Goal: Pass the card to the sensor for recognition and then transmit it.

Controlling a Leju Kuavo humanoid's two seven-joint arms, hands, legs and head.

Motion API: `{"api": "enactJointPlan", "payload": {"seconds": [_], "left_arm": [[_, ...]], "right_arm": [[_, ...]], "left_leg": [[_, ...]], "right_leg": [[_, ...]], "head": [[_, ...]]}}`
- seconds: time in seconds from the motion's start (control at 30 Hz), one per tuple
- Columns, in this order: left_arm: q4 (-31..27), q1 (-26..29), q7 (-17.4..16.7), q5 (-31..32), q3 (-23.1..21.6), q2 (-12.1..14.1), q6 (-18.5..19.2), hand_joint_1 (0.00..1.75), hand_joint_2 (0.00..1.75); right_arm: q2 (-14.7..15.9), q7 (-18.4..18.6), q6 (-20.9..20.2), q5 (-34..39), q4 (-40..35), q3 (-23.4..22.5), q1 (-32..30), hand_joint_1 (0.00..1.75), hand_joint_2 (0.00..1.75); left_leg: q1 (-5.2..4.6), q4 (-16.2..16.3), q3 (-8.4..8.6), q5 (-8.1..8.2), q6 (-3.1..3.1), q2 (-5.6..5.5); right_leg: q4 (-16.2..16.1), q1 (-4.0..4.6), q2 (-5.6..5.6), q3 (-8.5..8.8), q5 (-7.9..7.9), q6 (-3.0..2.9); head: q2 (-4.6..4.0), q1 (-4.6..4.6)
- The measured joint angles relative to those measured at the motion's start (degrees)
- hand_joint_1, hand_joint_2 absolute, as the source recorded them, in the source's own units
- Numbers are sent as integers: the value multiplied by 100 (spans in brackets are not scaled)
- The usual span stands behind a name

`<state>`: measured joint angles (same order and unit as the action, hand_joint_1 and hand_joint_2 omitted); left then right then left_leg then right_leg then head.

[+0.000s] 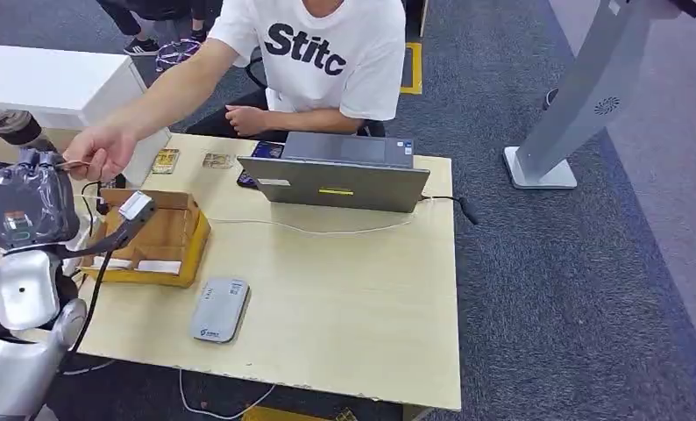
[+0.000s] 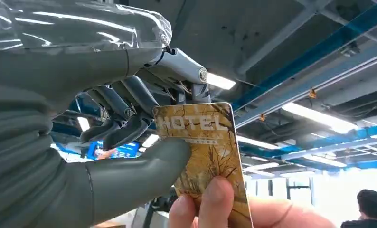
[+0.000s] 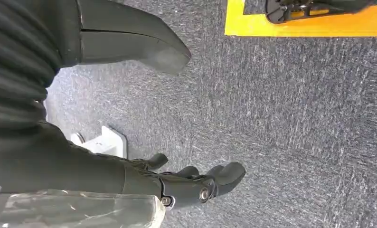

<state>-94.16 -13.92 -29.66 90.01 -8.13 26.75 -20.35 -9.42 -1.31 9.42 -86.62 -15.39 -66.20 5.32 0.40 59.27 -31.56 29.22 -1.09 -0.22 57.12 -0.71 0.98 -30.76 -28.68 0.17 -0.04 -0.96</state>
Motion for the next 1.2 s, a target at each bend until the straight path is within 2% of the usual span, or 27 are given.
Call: {"api": "enactJointPlan", "payload": {"seconds": [0.03,0.07,0.1,0.13,0.3,0.43,0.6,0.73,0.93,1.0,1.1,1.2], "left_arm": [[15,-1,122,0,39,-57,-11,175,175],[28,-2,227,0,87,-122,-35,141,175],[46,-4,321,0,150,-203,-66,0,175],[57,-13,407,0,184,-249,-94,0,175],[153,-117,1358,0,741,-929,-216,0,175],[205,-186,1819,-11,1045,-1355,-280,0,175],[254,-222,2741,-585,1572,-2004,-262,0,175],[258,-183,3391,-1811,1892,-2253,-173,0,175],[240,-52,3733,-2385,2179,-2457,-219,0,175],[144,127,4011,-2873,2306,-2511,-324,0,175],[-135,598,4698,-3737,2624,-2666,-448,0,175],[-372,1026,5134,-4120,2922,-2859,-444,0,175]], "right_arm": [[0,7,-2,0,7,0,0,0,175],[0,15,-2,0,18,0,0,0,175],[0,42,-2,0,22,0,1,0,175],[0,55,-2,0,26,0,0,0,175],[0,63,0,4,44,0,1,0,175],[0,42,11,31,59,-2,-3,0,175],[-2,92,105,146,79,-4,-7,0,175],[-9,105,214,321,79,-52,-30,0,175],[-11,109,240,341,81,-118,-45,0,175],[-24,109,286,402,81,-153,-51,0,175],[-57,105,326,446,81,-210,-84,0,175],[-74,85,348,505,81,-262,-88,0,175]], "left_leg": [[0,0,-1,0,0,0],[0,0,-3,0,0,0],[0,0,-3,0,0,0],[0,0,-5,0,0,0],[-1,0,-7,0,-1,-3],[-5,1,-5,0,0,-2],[-5,1,-4,-1,0,-3],[-4,0,-5,-1,0,-3],[-1,-1,-7,-1,0,-5],[-2,-2,-6,0,1,1],[-3,-2,-7,1,0,1],[-3,-2,-9,2,-1,-3]], "right_leg": [[0,0,0,-1,0,0],[0,0,0,-2,0,0],[0,0,0,-4,0,0],[0,0,0,-4,0,0],[-2,-1,-3,-3,0,0],[-2,-2,-4,-3,1,1],[-1,-2,-4,-2,2,1],[0,-1,-5,-2,1,0],[1,0,-6,0,0,0],[3,-1,0,0,0,0],[2,-2,1,-3,-1,-1],[-1,-1,-4,-5,-4,1]], "head": [[0,0],[0,0],[0,0],[0,0],[0,-2],[0,0],[0,0],[0,2],[0,0],[0,2],[0,-2],[0,0]]}}
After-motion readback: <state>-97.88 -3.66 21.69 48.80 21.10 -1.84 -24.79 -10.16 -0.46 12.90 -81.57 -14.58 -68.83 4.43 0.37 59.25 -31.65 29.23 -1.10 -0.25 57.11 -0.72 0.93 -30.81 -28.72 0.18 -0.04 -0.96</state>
